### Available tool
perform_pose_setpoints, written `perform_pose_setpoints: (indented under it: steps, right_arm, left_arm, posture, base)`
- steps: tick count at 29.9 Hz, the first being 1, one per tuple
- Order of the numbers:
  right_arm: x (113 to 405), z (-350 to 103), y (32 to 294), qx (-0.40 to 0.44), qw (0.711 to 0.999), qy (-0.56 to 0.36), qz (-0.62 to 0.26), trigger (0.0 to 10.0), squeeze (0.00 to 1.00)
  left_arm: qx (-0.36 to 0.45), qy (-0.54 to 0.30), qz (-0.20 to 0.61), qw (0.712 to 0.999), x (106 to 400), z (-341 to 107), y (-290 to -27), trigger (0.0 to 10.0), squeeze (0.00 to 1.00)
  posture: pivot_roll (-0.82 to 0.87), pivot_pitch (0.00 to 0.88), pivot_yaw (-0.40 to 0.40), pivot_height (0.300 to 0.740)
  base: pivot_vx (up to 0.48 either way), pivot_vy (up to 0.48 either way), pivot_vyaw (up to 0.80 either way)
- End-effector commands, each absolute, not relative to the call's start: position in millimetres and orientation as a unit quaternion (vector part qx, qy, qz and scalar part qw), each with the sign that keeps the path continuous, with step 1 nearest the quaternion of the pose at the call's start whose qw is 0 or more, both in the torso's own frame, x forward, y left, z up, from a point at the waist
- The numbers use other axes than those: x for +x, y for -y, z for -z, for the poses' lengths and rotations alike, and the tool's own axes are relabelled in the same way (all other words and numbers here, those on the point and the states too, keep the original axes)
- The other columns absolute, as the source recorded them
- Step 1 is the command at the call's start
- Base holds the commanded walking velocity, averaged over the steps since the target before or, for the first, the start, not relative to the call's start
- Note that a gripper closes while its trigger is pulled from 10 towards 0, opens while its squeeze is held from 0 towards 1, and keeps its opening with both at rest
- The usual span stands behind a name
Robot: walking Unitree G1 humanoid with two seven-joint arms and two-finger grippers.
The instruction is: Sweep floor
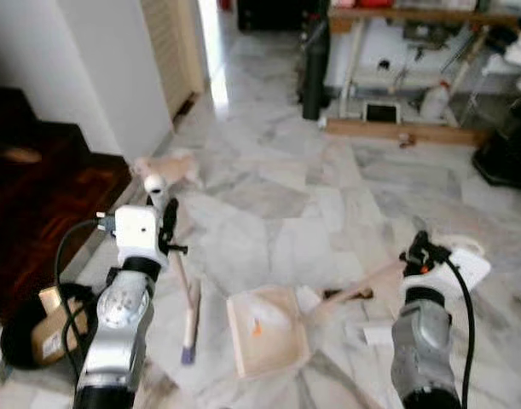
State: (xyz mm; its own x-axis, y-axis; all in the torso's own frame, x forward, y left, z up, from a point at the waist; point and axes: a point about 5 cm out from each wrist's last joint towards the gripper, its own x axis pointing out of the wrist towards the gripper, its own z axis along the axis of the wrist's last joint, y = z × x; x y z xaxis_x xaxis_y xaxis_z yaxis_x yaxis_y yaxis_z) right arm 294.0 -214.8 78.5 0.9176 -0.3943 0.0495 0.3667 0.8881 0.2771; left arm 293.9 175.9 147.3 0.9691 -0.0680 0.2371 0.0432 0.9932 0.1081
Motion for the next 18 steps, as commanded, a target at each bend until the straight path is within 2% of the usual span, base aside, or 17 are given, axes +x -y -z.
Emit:
perform_pose_setpoints:
  steps: [1,4,12,18]
  right_arm:
    - [297.0,-87.3,217.8,0.137,0.967,0.074,0.201,10.0,0.0]
    - [297.7,-87.8,217.2,0.134,0.968,0.074,0.2,10.0,0.0]
    - [298.0,-88.3,217.3,0.134,0.968,0.075,0.2,10.0,0.0]
    - [298.2,-88.4,217.4,0.14,0.967,0.076,0.201,10.0,0.0]
  left_arm:
    - [0.05,0.143,0.034,0.988,295.9,-158.1,-172.4,10.0,0.0]
    - [0.051,0.145,0.035,0.987,295.8,-158.5,-172.3,10.0,0.0]
    - [0.051,0.144,0.038,0.987,295.4,-158.3,-170.5,10.0,0.0]
    - [0.049,0.144,0.039,0.988,295.6,-158.2,-170.1,10.0,0.0]
  posture:
    - [0.05,0.055,0.018,0.74]
    - [0.05,0.057,0.019,0.74]
    - [0.06,0.06,0.018,0.74]
    - [0.06,0.059,0.017,0.74]
  base:
    - [0.0,0.0,0.0]
    - [0.0,0.0,0.13]
    - [0.0,0.0,0.56]
    - [0.0,0.0,0.0]
